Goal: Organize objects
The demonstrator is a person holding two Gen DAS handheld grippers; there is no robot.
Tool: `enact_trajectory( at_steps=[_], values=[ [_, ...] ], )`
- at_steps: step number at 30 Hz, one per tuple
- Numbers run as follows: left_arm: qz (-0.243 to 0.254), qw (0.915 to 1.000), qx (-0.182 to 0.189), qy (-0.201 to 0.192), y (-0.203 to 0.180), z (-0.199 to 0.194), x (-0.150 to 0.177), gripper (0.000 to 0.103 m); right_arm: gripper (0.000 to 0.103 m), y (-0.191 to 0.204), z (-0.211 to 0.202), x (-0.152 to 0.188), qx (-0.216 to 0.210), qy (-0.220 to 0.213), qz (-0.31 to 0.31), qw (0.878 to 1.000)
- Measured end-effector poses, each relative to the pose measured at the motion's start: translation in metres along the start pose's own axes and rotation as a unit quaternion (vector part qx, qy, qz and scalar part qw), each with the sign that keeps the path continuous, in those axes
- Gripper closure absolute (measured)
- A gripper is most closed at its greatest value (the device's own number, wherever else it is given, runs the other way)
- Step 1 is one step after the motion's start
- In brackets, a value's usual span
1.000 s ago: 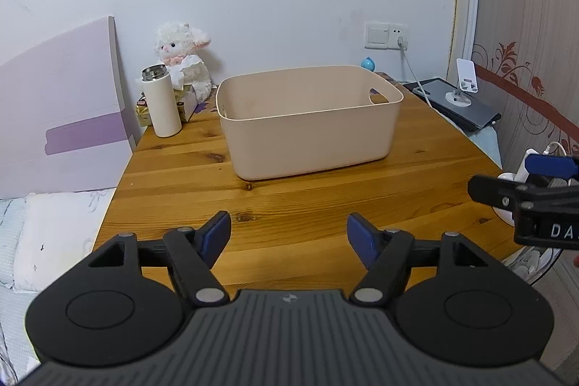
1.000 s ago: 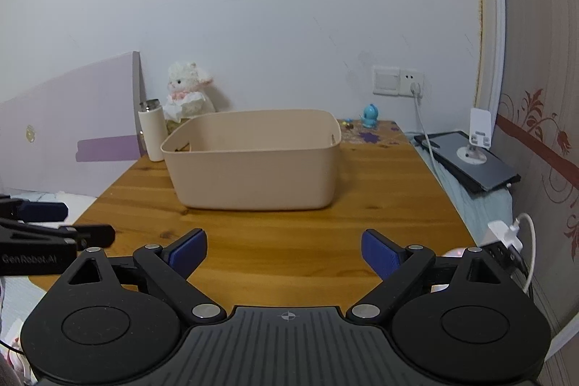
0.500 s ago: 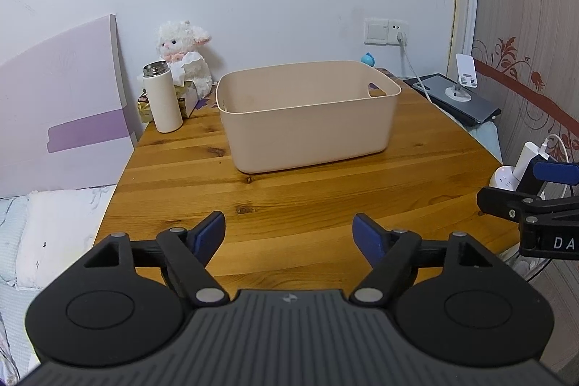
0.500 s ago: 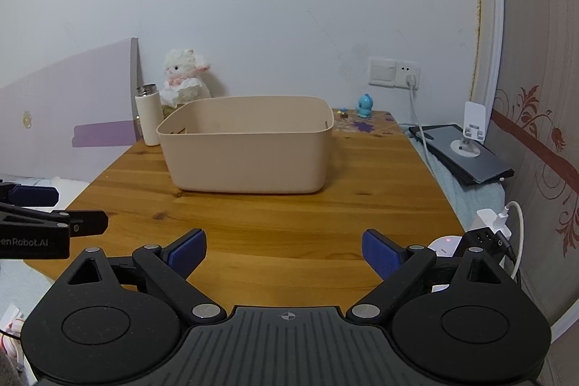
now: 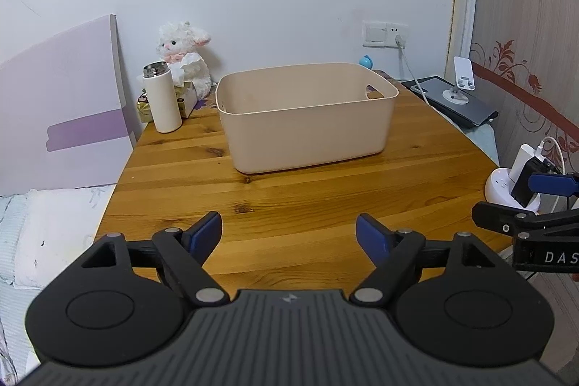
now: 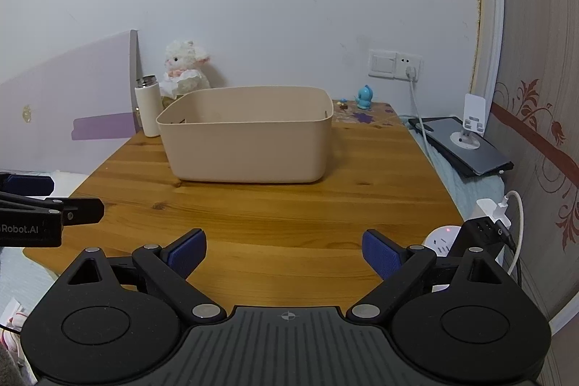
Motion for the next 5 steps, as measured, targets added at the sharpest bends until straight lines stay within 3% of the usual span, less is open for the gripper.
enact_trajectory(
  at_steps=[5],
  values=[
    [0.001,1.0000,0.004,0.003,-0.0004,0.0022,0.0016,0.020,0.009,-0.0004,0.0017,0.0005,-0.001,0.002,0.000,1.000]
  ],
)
Point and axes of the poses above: each gripper's, at about its wrist camera, not at the fingertips, and z roughly the way its jaws point, y to its left, x to its underside, the point moved 6 cm from there along z, roughly the way its jaws point, and after that the axes turned 2 degrees about x, right-handed, at the moved point
